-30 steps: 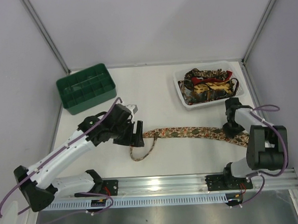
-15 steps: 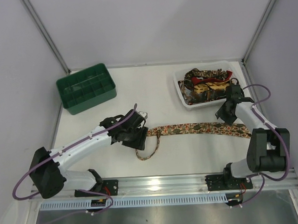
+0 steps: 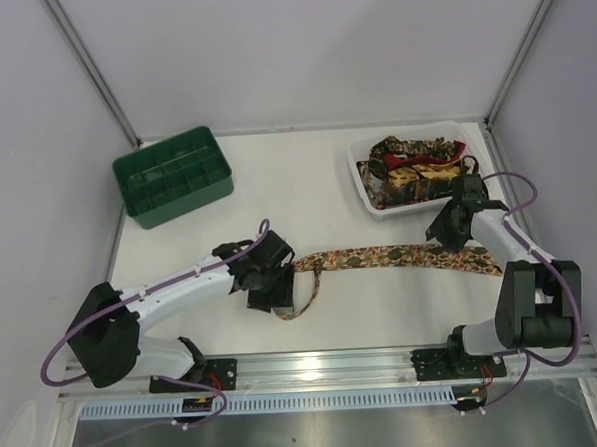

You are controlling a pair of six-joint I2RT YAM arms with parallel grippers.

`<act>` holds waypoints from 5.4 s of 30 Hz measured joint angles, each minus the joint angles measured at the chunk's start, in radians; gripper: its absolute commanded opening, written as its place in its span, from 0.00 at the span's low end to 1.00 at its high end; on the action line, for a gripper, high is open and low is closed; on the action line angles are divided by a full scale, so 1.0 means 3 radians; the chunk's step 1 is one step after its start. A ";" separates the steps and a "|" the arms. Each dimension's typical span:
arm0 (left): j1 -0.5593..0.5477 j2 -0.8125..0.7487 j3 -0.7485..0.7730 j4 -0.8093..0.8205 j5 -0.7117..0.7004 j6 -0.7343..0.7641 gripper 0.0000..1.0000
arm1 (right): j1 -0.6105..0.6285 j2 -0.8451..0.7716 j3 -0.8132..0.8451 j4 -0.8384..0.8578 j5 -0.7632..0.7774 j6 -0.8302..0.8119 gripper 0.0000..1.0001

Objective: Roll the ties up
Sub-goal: Flatten the tie

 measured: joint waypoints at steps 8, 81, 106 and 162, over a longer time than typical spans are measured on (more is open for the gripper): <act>0.0078 0.0188 -0.0020 0.0112 0.0011 -0.0234 0.59 | 0.0020 0.0076 -0.0019 0.0080 -0.0025 0.0000 0.48; 0.1603 0.0557 0.0680 0.0436 0.0698 0.0329 0.15 | 0.0785 0.0217 0.0741 -0.0296 -0.0130 -0.0577 0.49; 0.2173 0.0556 0.0183 0.0881 0.0643 0.0768 0.00 | 0.2364 0.1851 0.2281 -0.0245 -0.1139 -0.0562 0.44; 0.2382 0.0080 -0.0364 0.1165 0.0958 0.0795 0.49 | 0.2797 0.2716 0.2485 0.0726 -0.1803 0.0197 0.00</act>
